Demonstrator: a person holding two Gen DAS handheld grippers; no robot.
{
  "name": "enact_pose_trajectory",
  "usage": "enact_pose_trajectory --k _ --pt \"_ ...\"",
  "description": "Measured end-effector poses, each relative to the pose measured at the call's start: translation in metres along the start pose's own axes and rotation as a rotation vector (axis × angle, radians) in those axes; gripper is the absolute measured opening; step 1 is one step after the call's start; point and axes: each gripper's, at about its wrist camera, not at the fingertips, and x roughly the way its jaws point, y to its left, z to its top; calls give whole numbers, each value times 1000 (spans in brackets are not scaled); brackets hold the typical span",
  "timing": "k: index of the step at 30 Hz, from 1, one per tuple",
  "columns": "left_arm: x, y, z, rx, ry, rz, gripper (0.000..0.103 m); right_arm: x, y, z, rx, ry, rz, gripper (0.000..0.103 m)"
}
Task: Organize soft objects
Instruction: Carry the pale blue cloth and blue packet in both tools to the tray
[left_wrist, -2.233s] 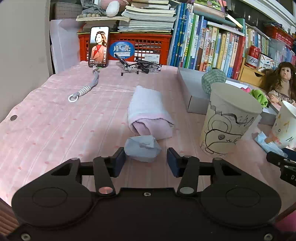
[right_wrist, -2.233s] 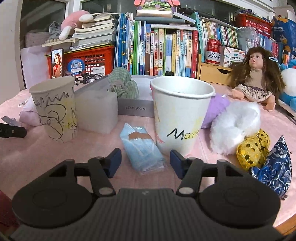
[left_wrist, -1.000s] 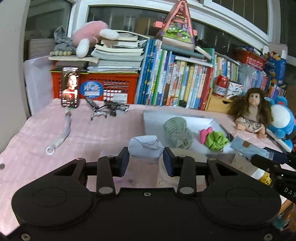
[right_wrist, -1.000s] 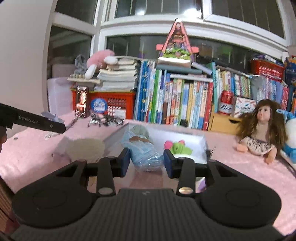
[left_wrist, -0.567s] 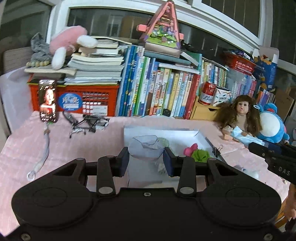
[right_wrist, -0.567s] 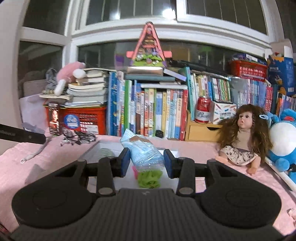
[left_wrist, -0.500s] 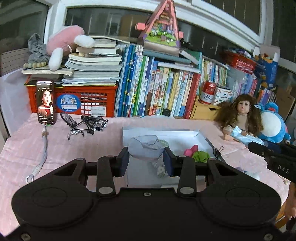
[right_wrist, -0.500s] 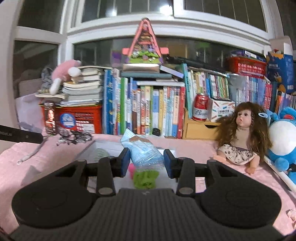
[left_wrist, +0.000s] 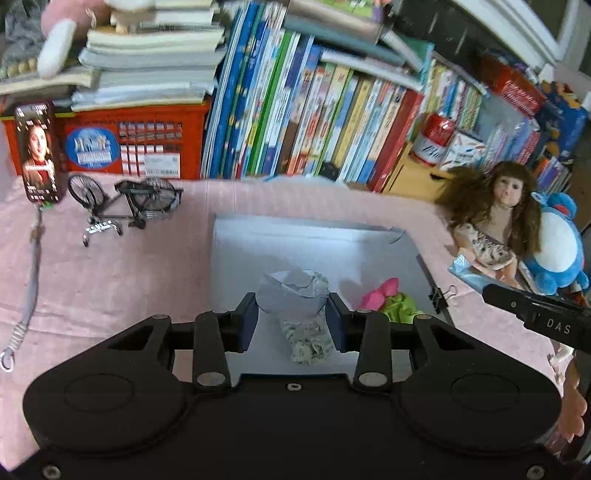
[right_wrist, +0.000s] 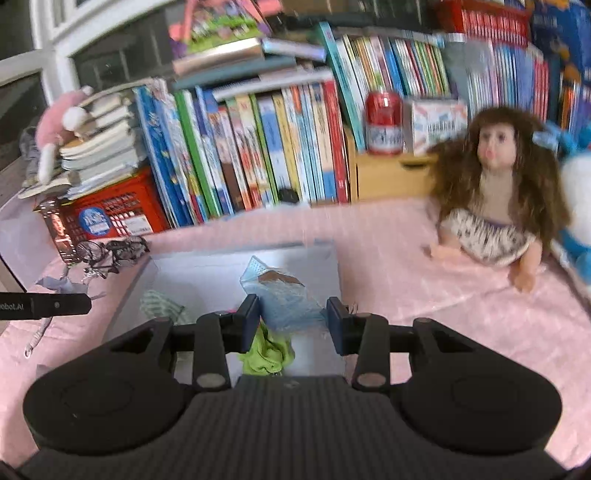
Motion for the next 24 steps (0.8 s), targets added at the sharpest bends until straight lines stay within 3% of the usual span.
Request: enact_pose_trajectory --k 12,24 --pt "68 -10 43 -17 98 34 38 65 -4 31 53 134 -48 45" --pt "132 -22 53 -19 195 66 38 119 -5 37 89 239 -65 46"
